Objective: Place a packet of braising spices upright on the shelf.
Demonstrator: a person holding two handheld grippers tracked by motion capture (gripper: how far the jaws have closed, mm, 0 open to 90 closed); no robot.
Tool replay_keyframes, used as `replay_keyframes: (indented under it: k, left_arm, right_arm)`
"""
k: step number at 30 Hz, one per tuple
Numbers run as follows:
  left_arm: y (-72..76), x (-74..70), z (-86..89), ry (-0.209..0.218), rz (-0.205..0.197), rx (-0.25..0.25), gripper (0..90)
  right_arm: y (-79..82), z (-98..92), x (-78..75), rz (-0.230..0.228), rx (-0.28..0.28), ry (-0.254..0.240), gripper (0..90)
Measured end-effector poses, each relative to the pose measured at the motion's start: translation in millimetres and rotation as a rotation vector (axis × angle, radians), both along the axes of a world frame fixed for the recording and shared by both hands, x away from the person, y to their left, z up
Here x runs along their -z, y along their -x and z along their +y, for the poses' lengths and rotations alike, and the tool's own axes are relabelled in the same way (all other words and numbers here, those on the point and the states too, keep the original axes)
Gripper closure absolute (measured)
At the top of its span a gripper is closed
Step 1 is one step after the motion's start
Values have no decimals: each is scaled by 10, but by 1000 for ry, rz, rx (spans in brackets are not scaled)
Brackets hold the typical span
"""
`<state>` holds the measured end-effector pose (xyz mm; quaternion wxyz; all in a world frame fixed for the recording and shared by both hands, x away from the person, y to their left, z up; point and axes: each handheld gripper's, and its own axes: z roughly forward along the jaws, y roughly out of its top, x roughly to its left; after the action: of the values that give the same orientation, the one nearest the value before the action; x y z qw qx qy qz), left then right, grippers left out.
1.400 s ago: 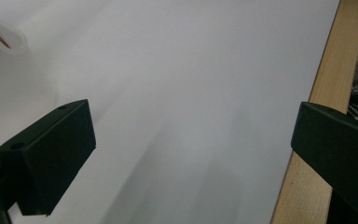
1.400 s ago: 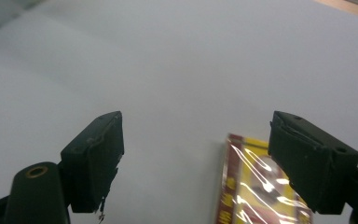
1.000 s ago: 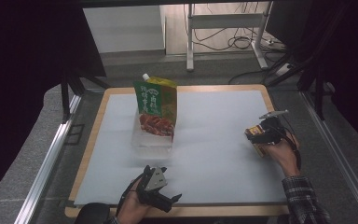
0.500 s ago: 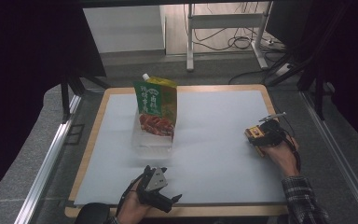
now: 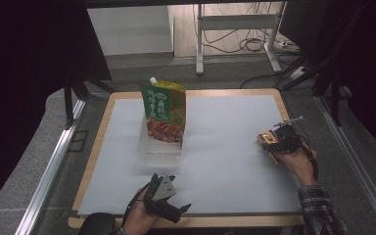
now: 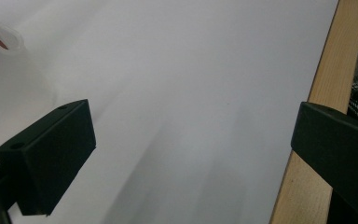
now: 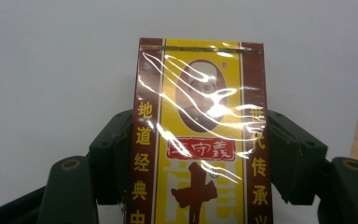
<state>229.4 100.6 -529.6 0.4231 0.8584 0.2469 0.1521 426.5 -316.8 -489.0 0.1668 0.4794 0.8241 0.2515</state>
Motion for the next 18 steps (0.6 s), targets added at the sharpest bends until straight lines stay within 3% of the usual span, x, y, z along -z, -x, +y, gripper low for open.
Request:
replay_keyframes:
  k: [3, 9, 18]
  left_arm:
    - [3, -1, -2, -1, 0, 1, 0]
    - [4, -1, -3, -1, 0, 0, 0]
    - [5, -4, 0, 2, 0, 1, 0]
  right_arm:
    - [64, 50, -71, -11, -26, -1, 321]
    - [238, 264, -184, -20, -138, -2, 321]
    - [442, 675, -163, -16, -296, 9, 320]
